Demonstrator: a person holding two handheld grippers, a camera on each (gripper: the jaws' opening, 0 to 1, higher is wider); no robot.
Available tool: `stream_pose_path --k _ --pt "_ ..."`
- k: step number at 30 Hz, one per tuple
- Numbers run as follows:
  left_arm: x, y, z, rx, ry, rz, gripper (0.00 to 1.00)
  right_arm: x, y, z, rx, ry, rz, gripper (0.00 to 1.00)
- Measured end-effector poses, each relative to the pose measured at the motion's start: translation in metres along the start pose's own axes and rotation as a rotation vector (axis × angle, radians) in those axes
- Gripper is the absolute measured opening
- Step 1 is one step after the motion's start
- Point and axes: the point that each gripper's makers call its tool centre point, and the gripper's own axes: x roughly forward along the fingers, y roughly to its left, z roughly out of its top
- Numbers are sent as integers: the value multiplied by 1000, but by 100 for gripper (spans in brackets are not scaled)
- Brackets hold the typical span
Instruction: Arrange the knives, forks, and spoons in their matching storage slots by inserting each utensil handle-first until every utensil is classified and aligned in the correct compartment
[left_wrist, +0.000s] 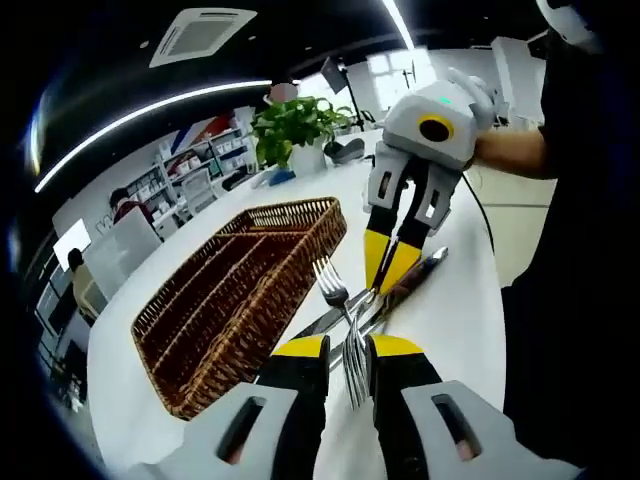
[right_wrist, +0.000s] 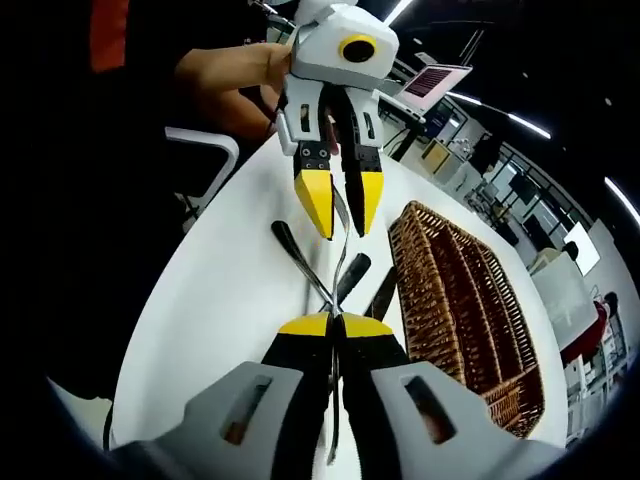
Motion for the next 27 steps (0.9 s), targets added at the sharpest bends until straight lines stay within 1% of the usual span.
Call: stream_pose_path --k 2,3,7,10,11,14,18,21,24,27 --pt "-1 0 1 17 -5 6 12 -2 -1 2 18 -12 -1 0" --pt "-2 2 3 45 -16 15 10 -3 -1 3 36 -23 0 0" --pt "-2 2 10 38 -50 14 4 -6 -3 5 65 -34 3 0" --pt "-1 1 12 59 -51 11 3 -8 -4 6 72 -38 7 0" --pt "-1 0 14 83 -55 13 3 -9 -3 6 75 -41 8 0" --pt "-3 0 18 104 -71 17 3 -13 -5 8 87 -53 4 0" --pt "-6 3 25 81 -99 22 1 -17 -10 12 93 -64 -20 0" --pt "-8 6 29 26 -127 16 1 -21 -14 15 120 -82 -43 1" --pt "-8 8 30 -13 -137 12 0 -23 -17 17 134 -92 -62 2" --pt "-9 9 31 -73 -154 7 0 -26 -20 20 149 -106 -82 3"
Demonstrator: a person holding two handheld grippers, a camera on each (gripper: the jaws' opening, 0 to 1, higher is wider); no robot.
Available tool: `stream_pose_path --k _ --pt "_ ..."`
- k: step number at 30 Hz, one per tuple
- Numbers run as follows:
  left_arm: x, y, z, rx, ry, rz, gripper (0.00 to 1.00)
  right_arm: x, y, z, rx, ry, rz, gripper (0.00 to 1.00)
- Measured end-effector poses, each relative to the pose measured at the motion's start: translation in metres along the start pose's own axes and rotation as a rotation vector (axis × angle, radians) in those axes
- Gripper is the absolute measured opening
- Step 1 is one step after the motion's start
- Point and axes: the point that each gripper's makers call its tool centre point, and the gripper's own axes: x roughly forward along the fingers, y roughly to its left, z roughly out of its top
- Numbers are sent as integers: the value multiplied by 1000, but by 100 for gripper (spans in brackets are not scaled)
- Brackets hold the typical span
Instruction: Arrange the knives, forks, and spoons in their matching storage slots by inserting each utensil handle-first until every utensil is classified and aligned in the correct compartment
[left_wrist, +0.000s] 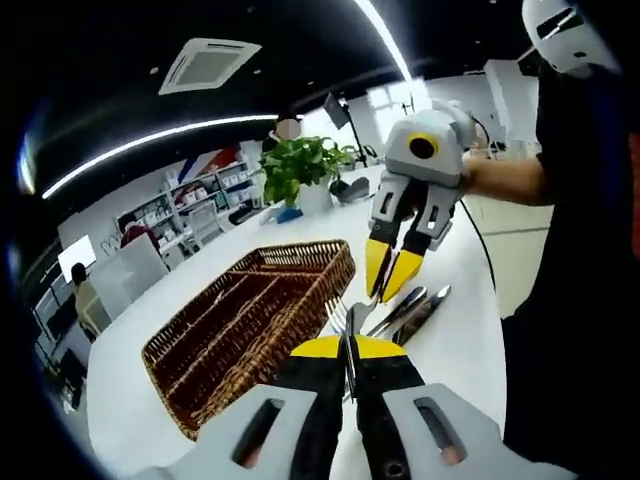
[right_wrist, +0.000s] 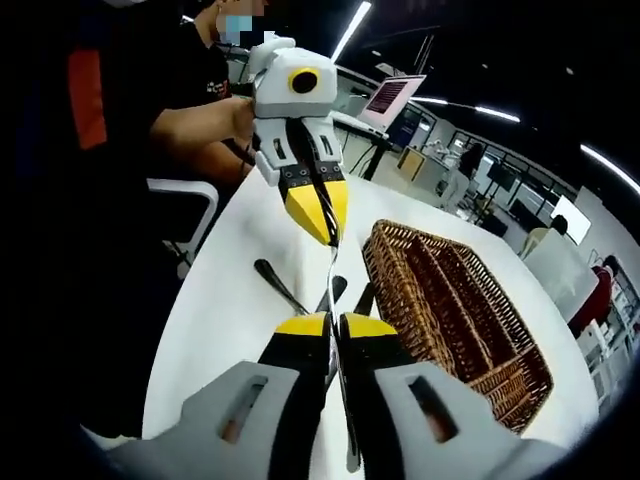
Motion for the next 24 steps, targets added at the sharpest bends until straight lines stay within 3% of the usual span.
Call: stream_pose_path --k 3,6,10,20,24 --pt "-1 3 1 -54 -14 7 0 -3 -6 3 20 -13 -36 7" --pt "-5 7 8 -128 -38 16 0 -8 -16 5 63 -18 -95 20" --pt "-10 15 15 -236 -68 23 0 -17 -31 10 125 -36 -188 29" --pt "-10 34 15 -317 -46 19 0 -39 -51 24 357 -126 -314 54" --pt "-9 46 18 -357 -45 5 0 -46 -57 17 395 -105 -370 66"
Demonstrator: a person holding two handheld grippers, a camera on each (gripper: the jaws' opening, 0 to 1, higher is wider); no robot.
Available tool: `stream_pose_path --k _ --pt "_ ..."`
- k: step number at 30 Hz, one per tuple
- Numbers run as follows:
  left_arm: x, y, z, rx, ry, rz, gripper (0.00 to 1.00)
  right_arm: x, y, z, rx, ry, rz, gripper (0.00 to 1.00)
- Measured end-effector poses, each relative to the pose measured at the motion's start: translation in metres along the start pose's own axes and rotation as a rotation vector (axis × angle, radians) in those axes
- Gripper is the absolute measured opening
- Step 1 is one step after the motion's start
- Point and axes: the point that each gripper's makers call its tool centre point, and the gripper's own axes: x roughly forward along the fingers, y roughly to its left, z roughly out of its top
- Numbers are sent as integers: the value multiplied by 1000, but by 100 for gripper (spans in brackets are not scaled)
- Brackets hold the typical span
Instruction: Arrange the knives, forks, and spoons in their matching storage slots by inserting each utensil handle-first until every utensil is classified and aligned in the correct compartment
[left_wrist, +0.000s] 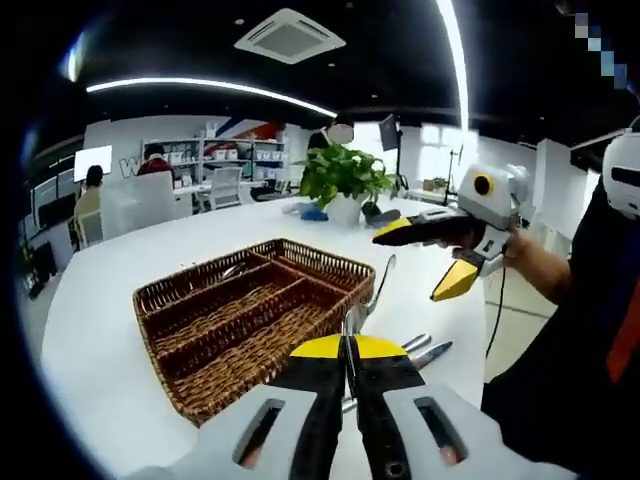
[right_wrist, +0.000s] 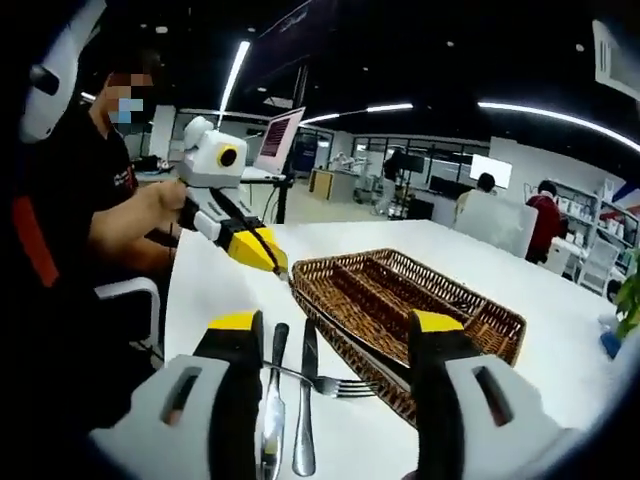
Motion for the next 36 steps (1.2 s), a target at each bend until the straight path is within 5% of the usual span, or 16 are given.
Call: stream_pose_path --k 8,16,24,36 --pt "6 21 15 -38 8 -24 0 -11 -14 0 88 -8 -83 88" --pt "16 46 26 -82 40 -50 0 -21 -25 -7 191 33 -157 100" --pt "27 76 29 -125 83 -50 0 -27 -34 -18 219 98 -214 100" --pt "52 119 7 -234 185 -48 0 -29 -32 -29 163 186 -236 100"
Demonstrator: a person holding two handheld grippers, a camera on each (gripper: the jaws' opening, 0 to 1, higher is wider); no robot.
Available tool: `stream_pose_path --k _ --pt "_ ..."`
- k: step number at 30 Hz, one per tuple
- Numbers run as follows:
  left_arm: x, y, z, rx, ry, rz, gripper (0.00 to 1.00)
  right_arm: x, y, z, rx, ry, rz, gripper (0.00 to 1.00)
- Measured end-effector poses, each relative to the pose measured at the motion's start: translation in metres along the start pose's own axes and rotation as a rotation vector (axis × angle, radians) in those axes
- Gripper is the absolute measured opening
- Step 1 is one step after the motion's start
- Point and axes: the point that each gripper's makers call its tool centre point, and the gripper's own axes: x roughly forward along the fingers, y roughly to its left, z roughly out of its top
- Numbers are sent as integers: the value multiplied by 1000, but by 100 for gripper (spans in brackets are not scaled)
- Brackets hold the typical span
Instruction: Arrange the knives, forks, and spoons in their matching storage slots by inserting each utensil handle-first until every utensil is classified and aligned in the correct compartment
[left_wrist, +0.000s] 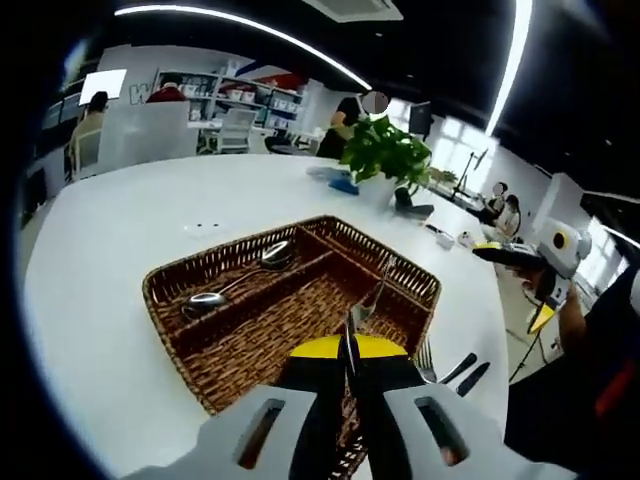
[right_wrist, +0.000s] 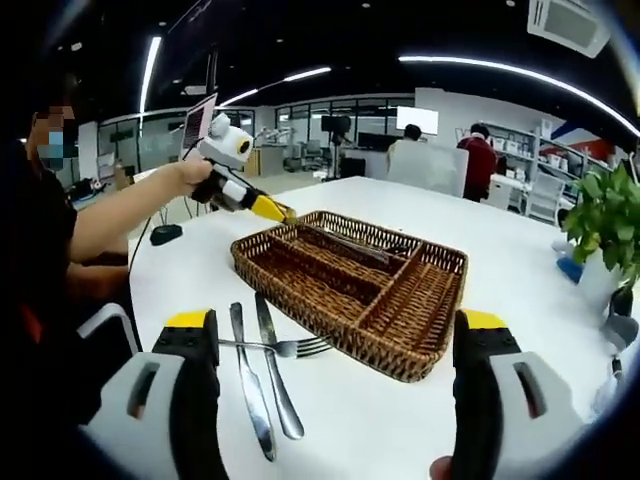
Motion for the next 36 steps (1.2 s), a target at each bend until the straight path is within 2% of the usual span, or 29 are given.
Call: stream_pose_path --k 9,14,18,20,24,30,32,34,36 --pt "16 27 -12 -86 84 -9 1 -3 -2 -3 -10 11 -11 100" --pt "20 32 -24 -137 139 -22 1 -4 -3 -8 -10 22 -14 100" --pt "21 39 -31 -162 189 0 1 -3 -5 -11 -10 34 -18 100" --pt "21 39 -30 -186 196 -13 1 -3 -4 -12 -14 38 -18 100" --pt "23 45 -34 -220 244 4 2 -2 -3 -13 -18 44 -13 99" --pt "25 50 -33 -185 266 29 3 -2 -2 -15 -20 51 -9 99" --pt "25 54 -37 -165 296 48 4 -2 -3 -16 -18 55 -9 99" --pt "22 60 -42 -108 331 84 5 -2 -3 -16 -17 55 -8 98" --pt "20 61 -41 -115 321 97 7 -1 -3 -17 -17 56 -7 98"
